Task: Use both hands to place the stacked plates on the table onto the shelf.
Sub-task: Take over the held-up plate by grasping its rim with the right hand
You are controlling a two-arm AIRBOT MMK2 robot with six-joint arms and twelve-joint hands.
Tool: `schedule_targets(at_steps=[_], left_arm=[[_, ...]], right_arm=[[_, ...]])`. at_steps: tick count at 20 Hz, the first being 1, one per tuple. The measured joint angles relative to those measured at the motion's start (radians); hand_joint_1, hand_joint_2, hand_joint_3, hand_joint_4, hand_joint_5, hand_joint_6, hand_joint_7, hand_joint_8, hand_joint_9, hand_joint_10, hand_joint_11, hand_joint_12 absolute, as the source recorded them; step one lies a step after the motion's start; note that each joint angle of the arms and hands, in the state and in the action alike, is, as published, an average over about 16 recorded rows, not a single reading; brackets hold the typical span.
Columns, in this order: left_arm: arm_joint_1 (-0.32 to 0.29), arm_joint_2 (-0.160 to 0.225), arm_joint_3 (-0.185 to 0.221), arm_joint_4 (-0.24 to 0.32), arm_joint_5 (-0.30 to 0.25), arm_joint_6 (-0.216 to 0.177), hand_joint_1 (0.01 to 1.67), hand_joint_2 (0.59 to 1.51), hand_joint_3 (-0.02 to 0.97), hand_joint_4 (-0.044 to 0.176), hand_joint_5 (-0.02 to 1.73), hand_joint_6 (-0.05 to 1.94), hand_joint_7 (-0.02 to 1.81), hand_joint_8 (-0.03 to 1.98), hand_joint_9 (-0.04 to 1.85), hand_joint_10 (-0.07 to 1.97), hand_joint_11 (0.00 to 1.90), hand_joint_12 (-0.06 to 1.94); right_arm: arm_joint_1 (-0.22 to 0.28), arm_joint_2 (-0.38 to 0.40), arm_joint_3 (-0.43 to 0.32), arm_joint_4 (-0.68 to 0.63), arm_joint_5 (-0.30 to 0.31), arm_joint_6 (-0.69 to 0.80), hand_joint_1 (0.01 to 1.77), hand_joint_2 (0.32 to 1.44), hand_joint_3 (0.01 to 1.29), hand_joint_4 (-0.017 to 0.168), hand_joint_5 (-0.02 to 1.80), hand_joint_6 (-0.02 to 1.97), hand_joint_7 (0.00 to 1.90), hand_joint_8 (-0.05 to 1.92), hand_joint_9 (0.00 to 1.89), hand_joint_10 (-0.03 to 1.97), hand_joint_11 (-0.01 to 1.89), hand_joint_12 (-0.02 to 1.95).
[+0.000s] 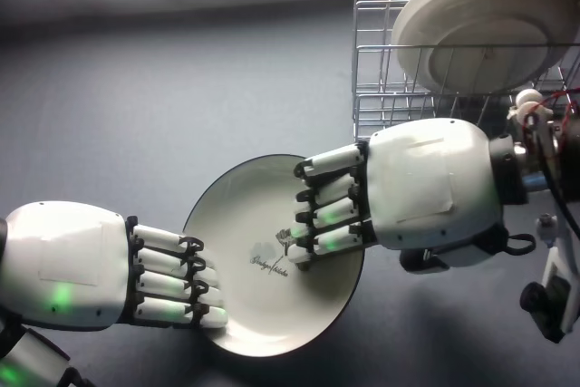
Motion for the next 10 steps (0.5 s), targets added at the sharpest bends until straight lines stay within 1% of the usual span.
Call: schedule_targets(at_steps=[10], left_arm=[[0.0, 0.0, 0.004, -0.023, -0.005, 0.001, 0.02, 1.185, 0.007, -0.01, 0.08, -0.03, 0.12, -0.01, 0.13, -0.01, 0.02, 0.29]], right_arm=[[0.034, -0.04, 0.009, 0.001, -0.039, -0.011, 1.15, 1.06, 0.01, 0.003, 0.3, 0.03, 0.31, 0.01, 0.34, 0.02, 0.01, 1.11]])
